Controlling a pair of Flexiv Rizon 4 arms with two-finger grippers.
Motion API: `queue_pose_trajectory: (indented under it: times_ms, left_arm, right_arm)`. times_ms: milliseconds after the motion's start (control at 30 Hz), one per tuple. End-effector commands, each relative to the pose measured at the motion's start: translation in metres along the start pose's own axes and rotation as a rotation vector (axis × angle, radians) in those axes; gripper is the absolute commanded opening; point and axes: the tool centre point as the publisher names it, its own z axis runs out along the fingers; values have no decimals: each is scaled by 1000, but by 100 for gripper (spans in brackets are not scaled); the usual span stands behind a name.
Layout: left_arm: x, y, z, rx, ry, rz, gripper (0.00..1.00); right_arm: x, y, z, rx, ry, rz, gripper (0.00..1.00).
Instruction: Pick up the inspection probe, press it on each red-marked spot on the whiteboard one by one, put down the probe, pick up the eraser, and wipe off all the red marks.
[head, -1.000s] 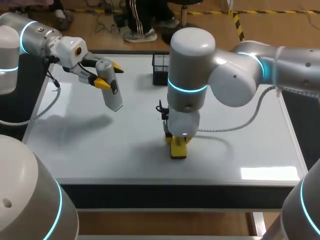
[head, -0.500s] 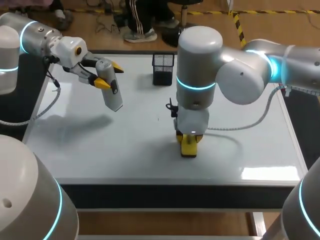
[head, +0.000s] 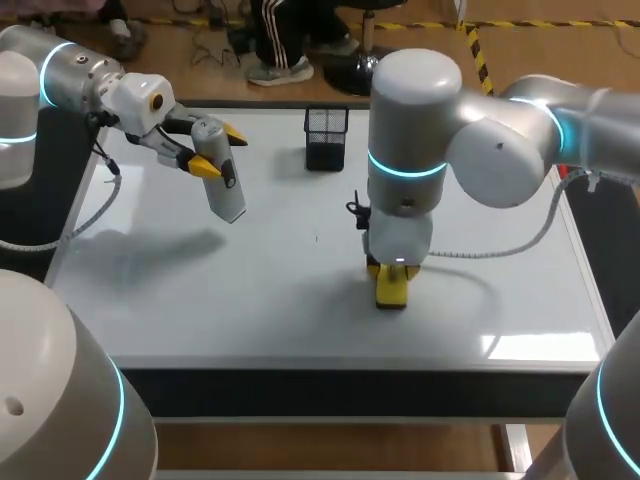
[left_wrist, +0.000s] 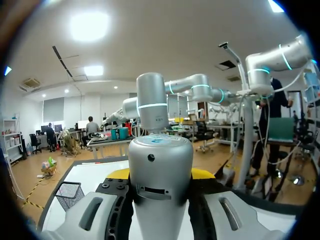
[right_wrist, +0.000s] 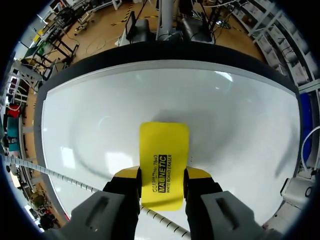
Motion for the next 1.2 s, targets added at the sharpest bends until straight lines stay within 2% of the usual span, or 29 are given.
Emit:
queue_pose_trajectory:
  times_ms: [33,367,1067,1200]
  left_arm:
    - [1,-2,1,-3,-1,0,0]
    - [1,-2,1,-3,-1,0,0]
    - [1,-2,1,-3,-1,0,0]
    - [1,-2,1,-3,-1,0,0]
  right_arm:
    - [19,-2,-26,31,-12,-2,0]
    - [43,-26,-48,61,-39,-23,0]
    - [43,-27,-46,59,-41,-24,0]
    - [47,-48,-44,68,-19,-38,0]
